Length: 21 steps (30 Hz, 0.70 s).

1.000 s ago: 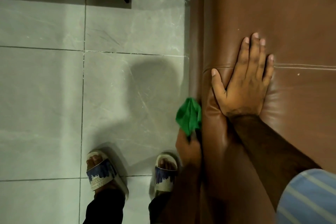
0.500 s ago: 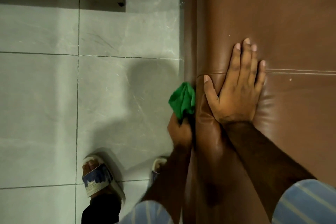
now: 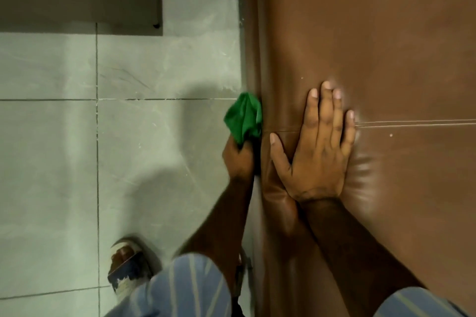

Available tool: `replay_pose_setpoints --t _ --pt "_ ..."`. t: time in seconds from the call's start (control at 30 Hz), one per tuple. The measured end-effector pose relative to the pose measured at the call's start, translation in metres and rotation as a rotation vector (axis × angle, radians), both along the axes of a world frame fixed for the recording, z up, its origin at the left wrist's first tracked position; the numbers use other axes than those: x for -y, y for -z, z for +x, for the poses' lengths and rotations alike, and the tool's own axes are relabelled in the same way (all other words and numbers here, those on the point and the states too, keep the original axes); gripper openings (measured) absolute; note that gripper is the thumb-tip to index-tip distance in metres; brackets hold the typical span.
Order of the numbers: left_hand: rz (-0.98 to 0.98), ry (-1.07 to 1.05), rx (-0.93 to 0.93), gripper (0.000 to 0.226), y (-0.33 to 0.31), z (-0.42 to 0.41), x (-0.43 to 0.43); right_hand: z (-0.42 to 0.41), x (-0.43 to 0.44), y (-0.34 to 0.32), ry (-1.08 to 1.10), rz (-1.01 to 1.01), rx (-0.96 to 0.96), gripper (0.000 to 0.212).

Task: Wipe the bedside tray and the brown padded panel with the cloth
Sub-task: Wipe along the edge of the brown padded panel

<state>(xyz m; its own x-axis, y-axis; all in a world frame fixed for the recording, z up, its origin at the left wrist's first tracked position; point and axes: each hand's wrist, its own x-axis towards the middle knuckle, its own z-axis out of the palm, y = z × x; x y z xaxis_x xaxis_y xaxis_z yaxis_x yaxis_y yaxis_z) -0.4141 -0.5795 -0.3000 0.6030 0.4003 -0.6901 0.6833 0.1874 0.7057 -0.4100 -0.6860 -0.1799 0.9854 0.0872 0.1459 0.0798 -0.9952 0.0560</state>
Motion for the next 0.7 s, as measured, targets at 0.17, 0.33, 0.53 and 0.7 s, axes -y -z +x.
replay_pose_setpoints --t 0.17,0.33,0.53,0.7 --pt "0.069 0.353 -0.292 0.026 0.037 0.006 -0.020 0.000 0.000 0.002 -0.001 -0.011 -0.016 0.089" --pt "-0.060 0.011 0.029 0.037 0.056 0.116 -0.028 -0.001 0.001 0.004 -0.007 0.005 0.010 0.088" --pt "-0.088 0.076 -0.163 0.019 0.001 -0.039 -0.004 -0.001 0.000 0.002 0.006 -0.008 0.010 0.089" --pt "-0.020 0.196 -0.290 0.026 0.049 0.001 -0.015 -0.001 0.000 0.003 0.000 0.000 0.007 0.090"
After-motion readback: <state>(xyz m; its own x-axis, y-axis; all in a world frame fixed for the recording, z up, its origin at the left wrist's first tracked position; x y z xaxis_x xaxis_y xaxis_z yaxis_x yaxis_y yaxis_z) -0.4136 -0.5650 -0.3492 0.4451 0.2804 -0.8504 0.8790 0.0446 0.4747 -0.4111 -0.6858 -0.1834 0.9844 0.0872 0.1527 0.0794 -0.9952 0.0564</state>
